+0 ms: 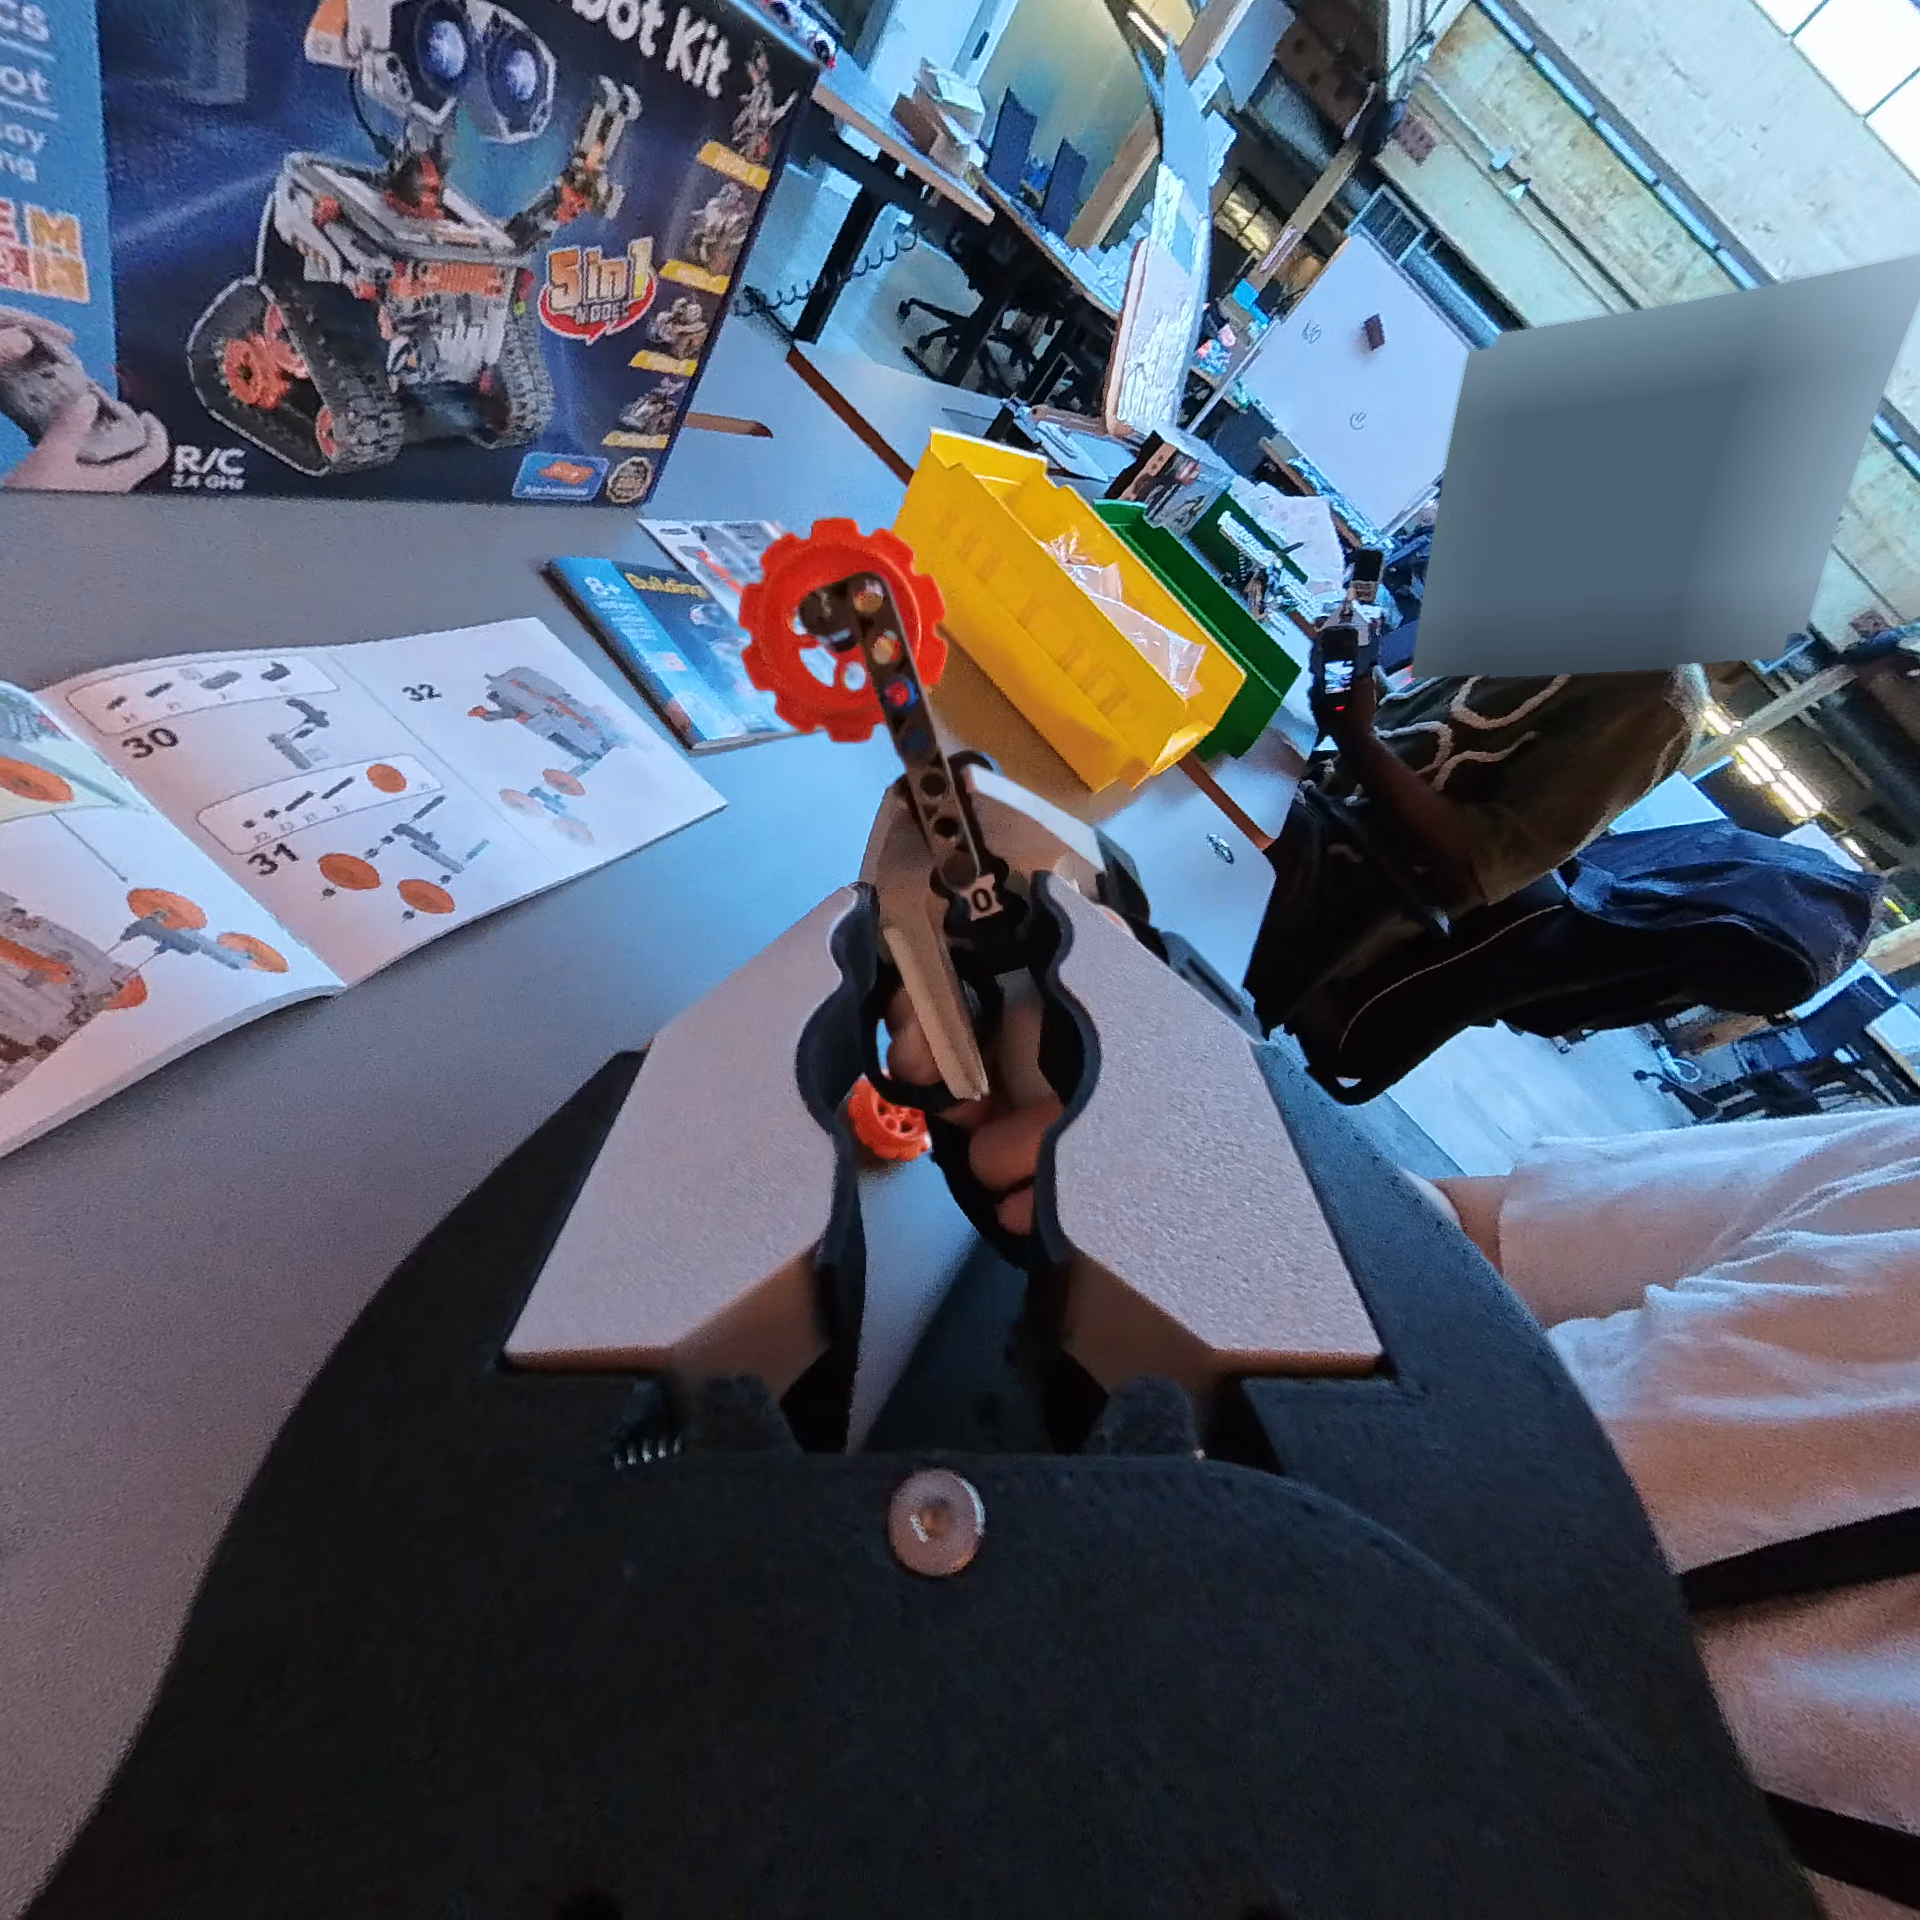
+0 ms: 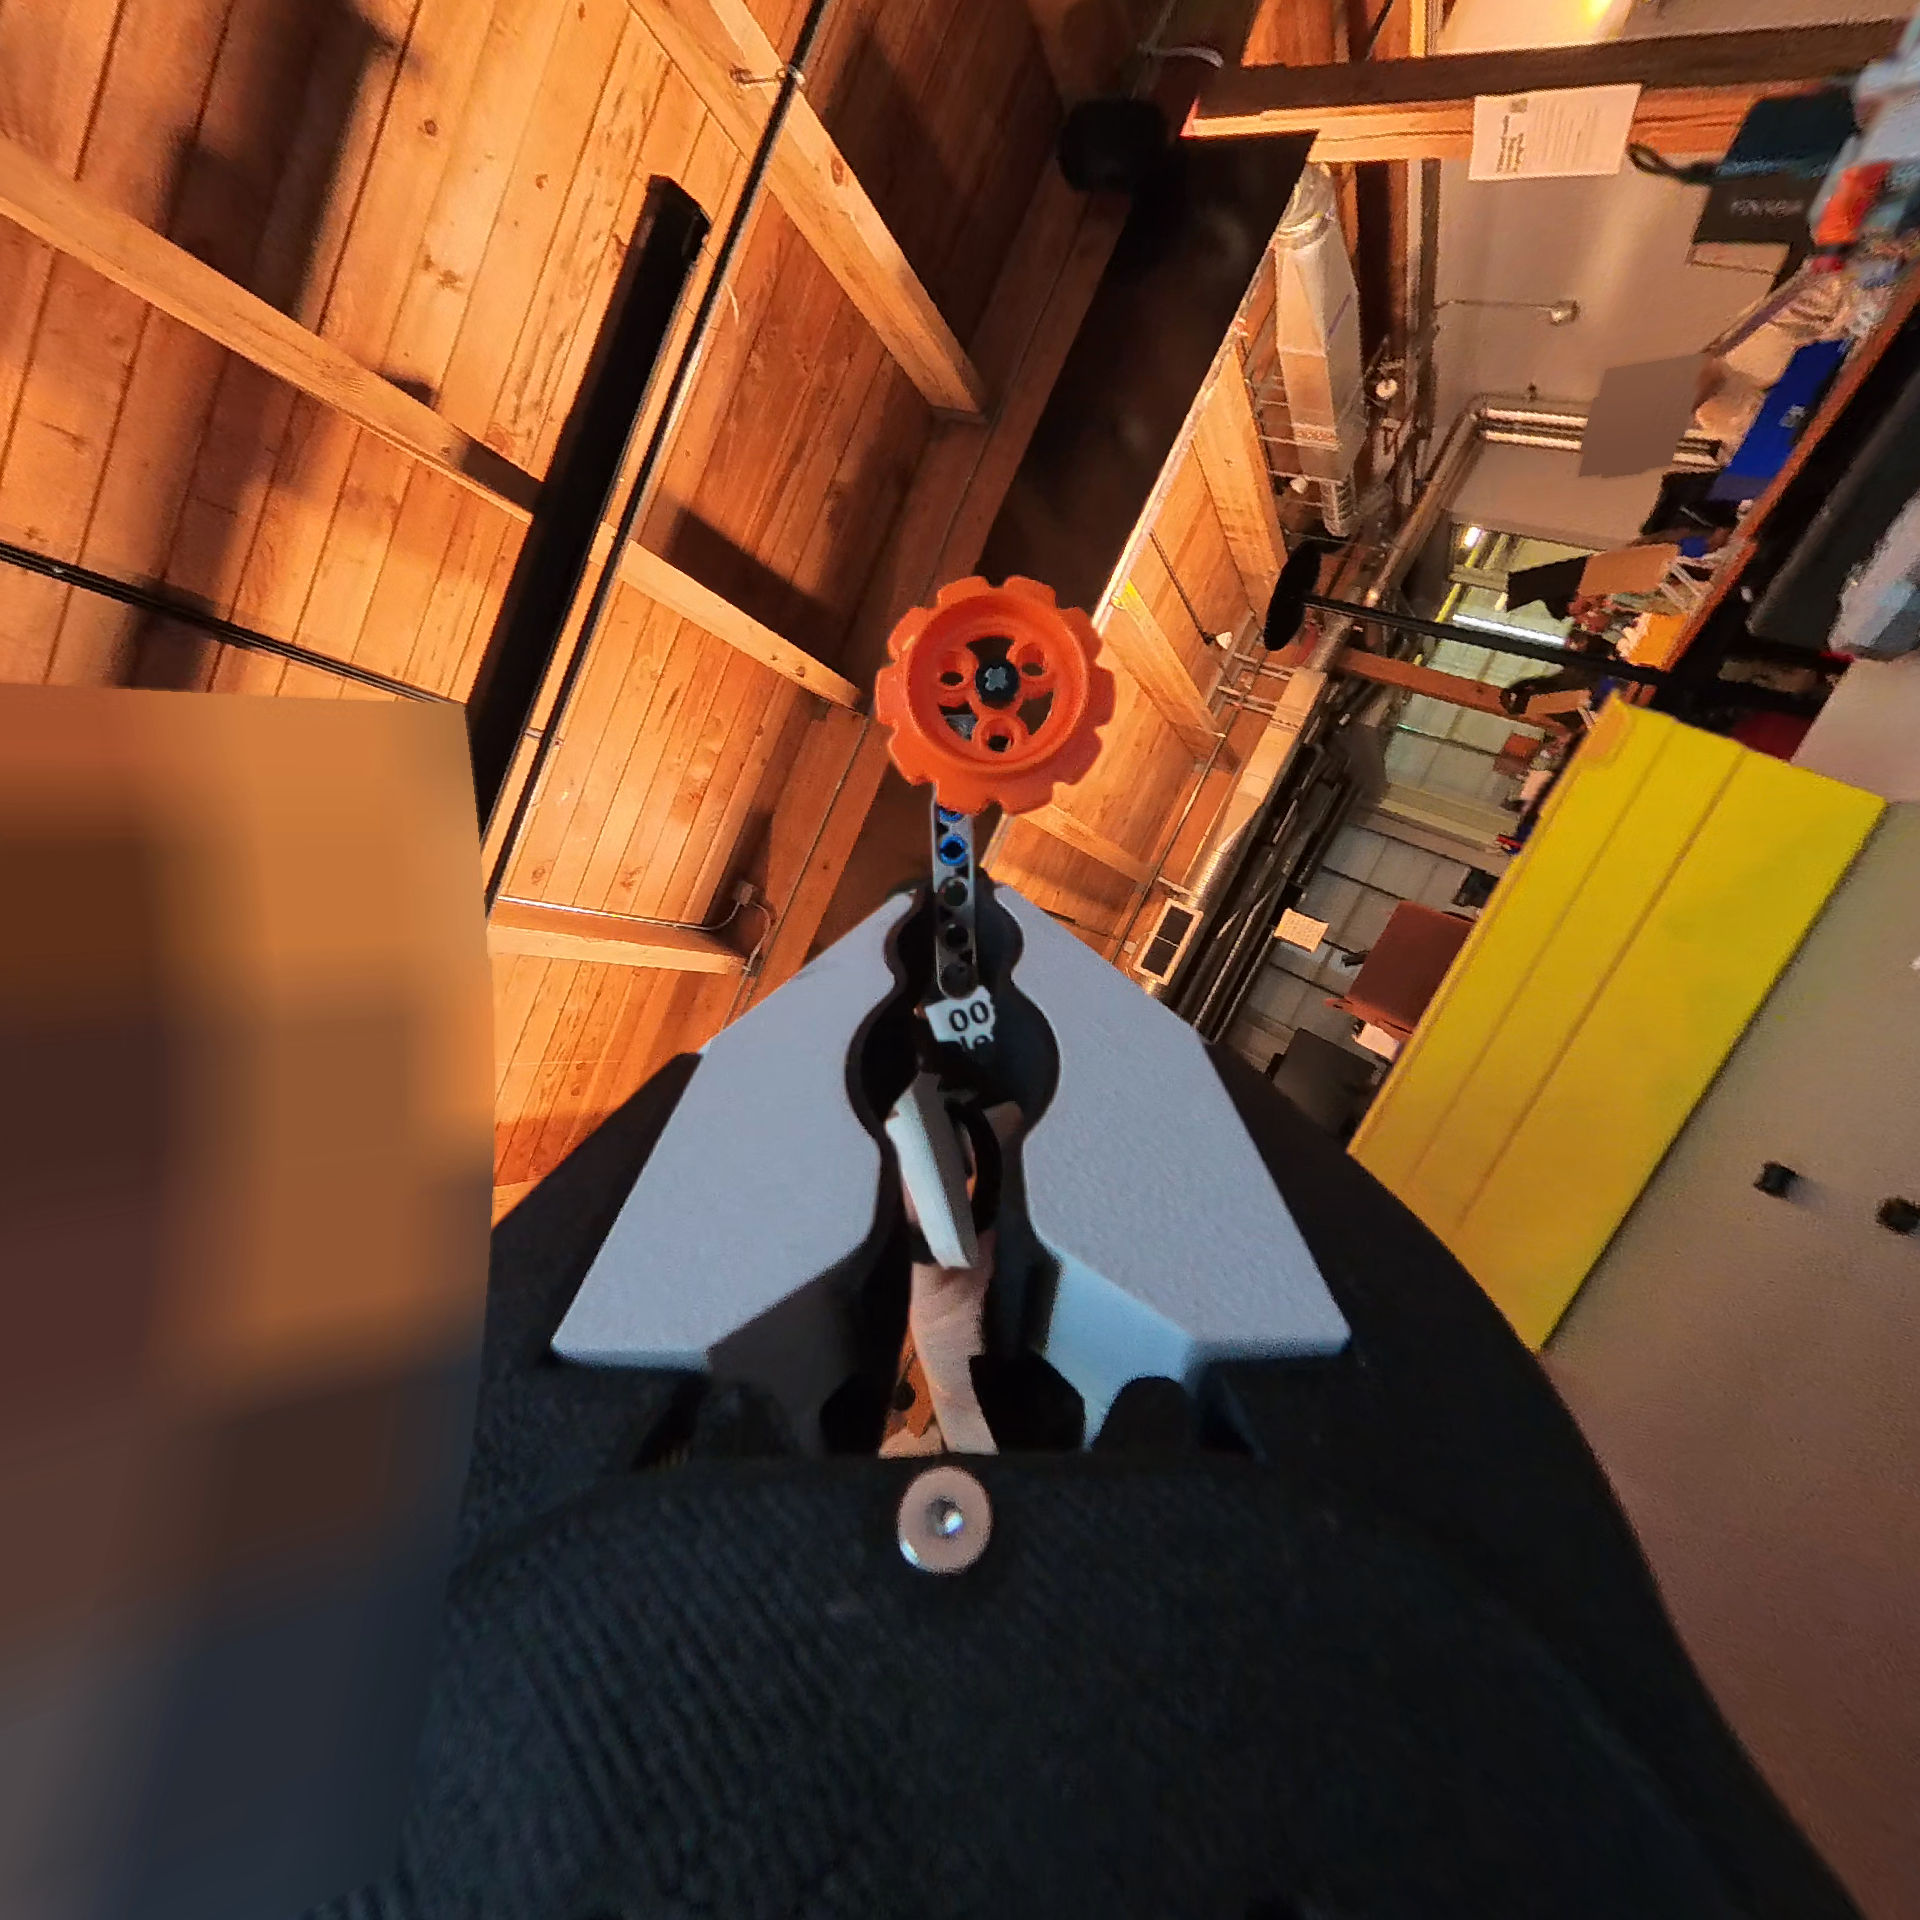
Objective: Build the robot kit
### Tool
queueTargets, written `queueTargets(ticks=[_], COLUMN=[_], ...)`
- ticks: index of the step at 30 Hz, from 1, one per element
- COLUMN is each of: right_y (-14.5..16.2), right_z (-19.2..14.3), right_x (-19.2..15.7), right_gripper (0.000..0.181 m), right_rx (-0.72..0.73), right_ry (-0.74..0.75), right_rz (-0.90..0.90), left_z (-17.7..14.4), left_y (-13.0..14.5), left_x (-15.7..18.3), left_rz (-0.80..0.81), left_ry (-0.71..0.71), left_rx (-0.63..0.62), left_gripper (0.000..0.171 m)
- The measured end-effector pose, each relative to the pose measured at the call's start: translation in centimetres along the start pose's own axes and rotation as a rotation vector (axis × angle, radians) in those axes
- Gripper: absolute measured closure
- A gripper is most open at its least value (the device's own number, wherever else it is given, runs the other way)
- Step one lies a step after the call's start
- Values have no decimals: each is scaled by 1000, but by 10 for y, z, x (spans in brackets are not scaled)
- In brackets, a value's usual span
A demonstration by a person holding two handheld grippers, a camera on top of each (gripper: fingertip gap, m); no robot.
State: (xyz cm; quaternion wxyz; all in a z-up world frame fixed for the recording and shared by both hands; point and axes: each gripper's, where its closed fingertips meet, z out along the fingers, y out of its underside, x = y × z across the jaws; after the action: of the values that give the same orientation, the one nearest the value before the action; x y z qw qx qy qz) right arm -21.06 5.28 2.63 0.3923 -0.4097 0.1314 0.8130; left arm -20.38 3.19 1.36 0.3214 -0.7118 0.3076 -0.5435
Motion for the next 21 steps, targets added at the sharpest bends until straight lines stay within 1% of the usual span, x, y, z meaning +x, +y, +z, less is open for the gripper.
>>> queueTargets(ticks=[1, 2, 4, 5, 9, 13, 14, 15, 17, 19, 21], right_y=[3, 6, 14, 18, 29, 44, 43, 42, 39, 30, 15], right_z=[-1, -1, -2, -2, -5, -8, -10, -13, -21, -31, -41], right_x=[4, 5, 14, 17, 25, 30, 31, 34, 42, 41, 27], right_gripper=[176, 176, 176, 176, 176, 175, 173, 164, 150, 146, 143], right_rx=[-3, 0, -11, -20, -40, -116, -112, -104, -120, -107, -102], right_ry=[9, 5, 36, 43, 69, 101, 116, 139, 226, 300, 345], right_rz=[6, 8, 23, 25, 17, -1, -12, -24, -84, -215, -372], left_z=[0, 0, -2, -3, -10, -21, -24, -27, -33, -42, -51], left_y=[2, 6, 12, 15, 24, 37, 40, 42, 44, 45, 49], left_x=[-4, -8, -13, -11, -13, -14, -15, -16, -19, -23, -32], left_rz=[2, 6, 6, -4, -63, -79, -80, -81, -88, -106, -110], left_ry=[-18, -39, -53, -32, -1, 9, 8, 3, -8, -15, -53], left_rx=[-7, -20, -34, -32, -17, -30, -36, -38, -33, -29, -40], left_gripper=[147, 153, 157, 166, 167, 167, 168, 168, 167, 167, 167])
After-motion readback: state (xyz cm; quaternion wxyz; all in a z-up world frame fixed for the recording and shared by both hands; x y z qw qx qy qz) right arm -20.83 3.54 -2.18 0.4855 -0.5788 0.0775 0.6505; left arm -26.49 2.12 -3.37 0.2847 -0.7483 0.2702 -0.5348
